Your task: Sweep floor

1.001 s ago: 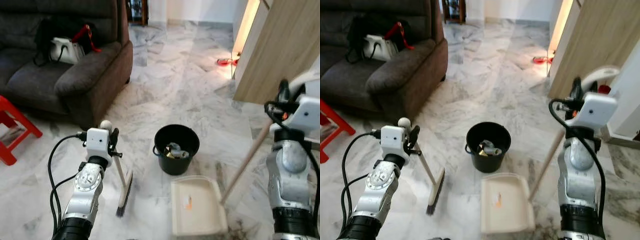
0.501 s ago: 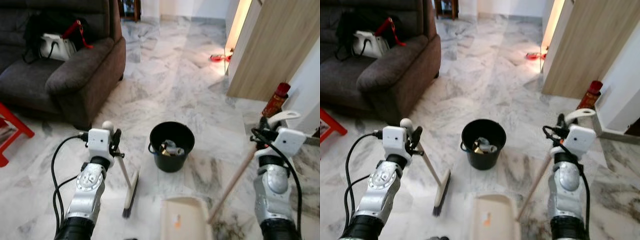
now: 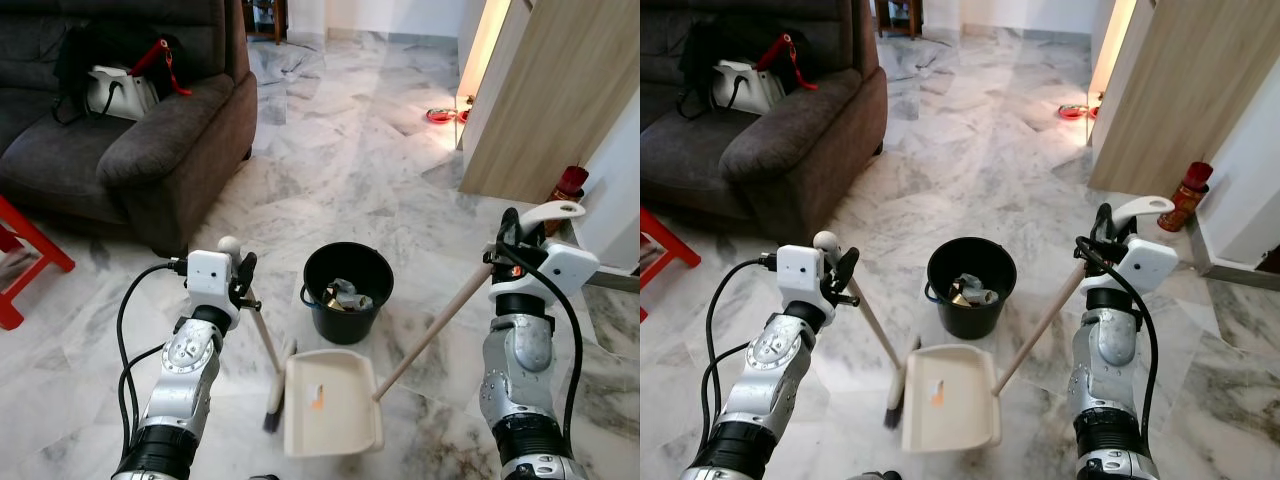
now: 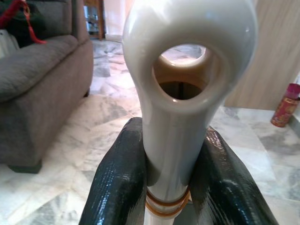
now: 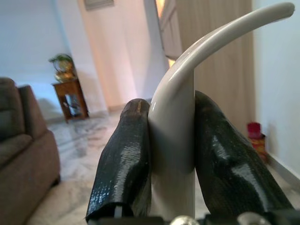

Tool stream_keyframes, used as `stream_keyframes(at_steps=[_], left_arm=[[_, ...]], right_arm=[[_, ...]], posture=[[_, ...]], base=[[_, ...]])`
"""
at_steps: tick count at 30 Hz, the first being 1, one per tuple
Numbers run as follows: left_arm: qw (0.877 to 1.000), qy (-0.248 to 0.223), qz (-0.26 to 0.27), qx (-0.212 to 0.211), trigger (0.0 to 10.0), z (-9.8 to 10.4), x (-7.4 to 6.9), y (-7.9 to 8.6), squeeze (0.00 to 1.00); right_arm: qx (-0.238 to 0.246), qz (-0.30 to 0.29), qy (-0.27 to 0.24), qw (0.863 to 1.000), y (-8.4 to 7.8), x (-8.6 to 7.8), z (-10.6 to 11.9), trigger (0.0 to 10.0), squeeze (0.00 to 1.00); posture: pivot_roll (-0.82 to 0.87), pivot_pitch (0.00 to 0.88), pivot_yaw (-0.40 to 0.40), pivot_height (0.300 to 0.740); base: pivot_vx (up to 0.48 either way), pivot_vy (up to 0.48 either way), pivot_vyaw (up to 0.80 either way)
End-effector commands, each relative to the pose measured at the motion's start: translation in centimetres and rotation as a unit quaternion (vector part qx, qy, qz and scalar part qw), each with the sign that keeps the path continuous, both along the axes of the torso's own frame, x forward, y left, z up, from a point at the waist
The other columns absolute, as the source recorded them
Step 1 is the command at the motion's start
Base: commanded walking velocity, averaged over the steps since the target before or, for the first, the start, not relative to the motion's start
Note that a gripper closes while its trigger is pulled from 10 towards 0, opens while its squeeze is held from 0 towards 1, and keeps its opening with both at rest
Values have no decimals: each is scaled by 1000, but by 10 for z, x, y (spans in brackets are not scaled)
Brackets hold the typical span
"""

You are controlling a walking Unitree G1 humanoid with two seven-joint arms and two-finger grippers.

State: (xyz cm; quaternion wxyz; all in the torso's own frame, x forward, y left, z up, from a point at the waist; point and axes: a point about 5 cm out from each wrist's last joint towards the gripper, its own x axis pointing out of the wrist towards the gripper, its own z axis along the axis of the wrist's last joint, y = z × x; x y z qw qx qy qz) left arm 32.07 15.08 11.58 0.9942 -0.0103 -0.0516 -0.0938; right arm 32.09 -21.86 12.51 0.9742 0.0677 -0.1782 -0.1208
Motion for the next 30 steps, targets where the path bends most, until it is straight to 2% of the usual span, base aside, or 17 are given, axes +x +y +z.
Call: stream_keyframes(at_steps=[1, 6, 16, 23, 25, 30], left_arm=[[1000, -6, -7, -15, 10000, 7, 3, -3, 0], [1000, -2, -6, -18, 10000, 6, 3, -3, 0], [999, 17, -11, -26, 10000, -1, 2, -4, 0], [999, 28, -11, -41, 10000, -2, 3, -4, 0], [999, 28, -12, -38, 10000, 0, 5, -4, 0], [999, 26, -16, -33, 10000, 0, 5, -4, 0]], right_arm=[[3, -13, 6, 1000, -4, -2, -5, 10000, 0], [13, -4, 22, 1000, 0, -2, -15, 10000, 0], [-24, -3, 35, 999, 3, -4, -22, 10000, 0], [-39, -3, 4, 999, 7, -5, -14, 10000, 0], [-46, 8, -11, 999, 14, -2, -8, 10000, 0], [-44, 5, -5, 999, 15, -2, -11, 10000, 0]], posture=[[158, 113, -6, 740], [163, 113, -6, 740], [158, 99, -14, 740], [156, 93, -5, 740], [153, 96, 4, 740], [148, 97, 9, 740]], base=[[0, 0, 0], [0, 0, 0], [0, 0, 0], [0, 0, 0], [0, 0, 0], [0, 0, 0]])
